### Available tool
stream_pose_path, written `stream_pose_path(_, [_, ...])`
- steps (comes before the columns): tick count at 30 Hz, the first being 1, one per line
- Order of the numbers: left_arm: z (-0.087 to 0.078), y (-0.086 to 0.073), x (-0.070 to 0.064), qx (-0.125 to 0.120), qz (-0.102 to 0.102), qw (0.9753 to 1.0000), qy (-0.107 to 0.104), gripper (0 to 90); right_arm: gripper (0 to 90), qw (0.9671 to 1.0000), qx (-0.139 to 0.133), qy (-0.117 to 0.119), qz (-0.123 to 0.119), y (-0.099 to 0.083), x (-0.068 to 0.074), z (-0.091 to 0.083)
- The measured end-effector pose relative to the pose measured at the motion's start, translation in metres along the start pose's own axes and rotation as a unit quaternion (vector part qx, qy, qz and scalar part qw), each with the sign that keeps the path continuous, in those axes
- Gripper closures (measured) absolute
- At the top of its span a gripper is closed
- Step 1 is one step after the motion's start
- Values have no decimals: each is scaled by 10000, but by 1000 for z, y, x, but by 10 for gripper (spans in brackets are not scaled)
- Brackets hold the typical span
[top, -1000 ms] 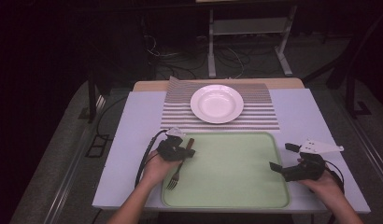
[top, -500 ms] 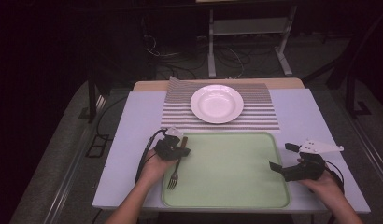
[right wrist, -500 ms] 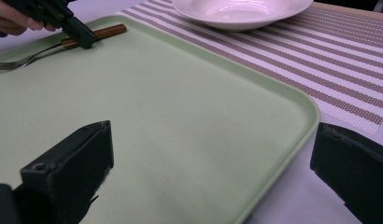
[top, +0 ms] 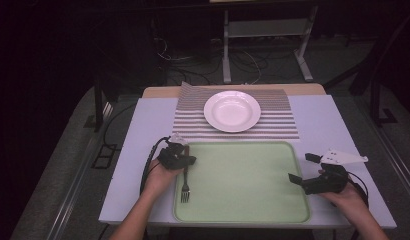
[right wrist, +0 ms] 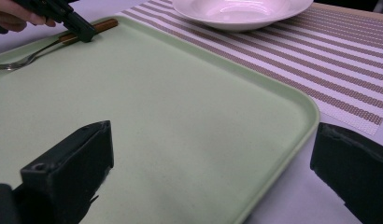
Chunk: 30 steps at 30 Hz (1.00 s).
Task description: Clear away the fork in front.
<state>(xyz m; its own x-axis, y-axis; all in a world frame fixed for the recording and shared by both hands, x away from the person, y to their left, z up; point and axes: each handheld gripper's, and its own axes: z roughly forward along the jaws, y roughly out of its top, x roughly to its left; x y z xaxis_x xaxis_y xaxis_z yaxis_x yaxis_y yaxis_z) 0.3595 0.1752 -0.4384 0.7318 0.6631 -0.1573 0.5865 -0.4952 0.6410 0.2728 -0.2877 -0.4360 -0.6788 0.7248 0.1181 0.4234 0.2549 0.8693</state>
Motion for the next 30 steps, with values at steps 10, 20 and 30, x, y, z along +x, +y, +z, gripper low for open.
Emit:
stream_pose_path(10, [-7,1,-4,-346,170,9992,-98,776,0,10000,23,13,5,0,0,1])
stream_pose_path(20, [-40,-7,-14,-980,539,9934,-245,455,0,10000,2,-2,-3,0,1,-1])
stream_pose_path(30, [-61,-23,-20,-1415,632,9874,-308,184,0,9999,25,32,-108,1,5,0])
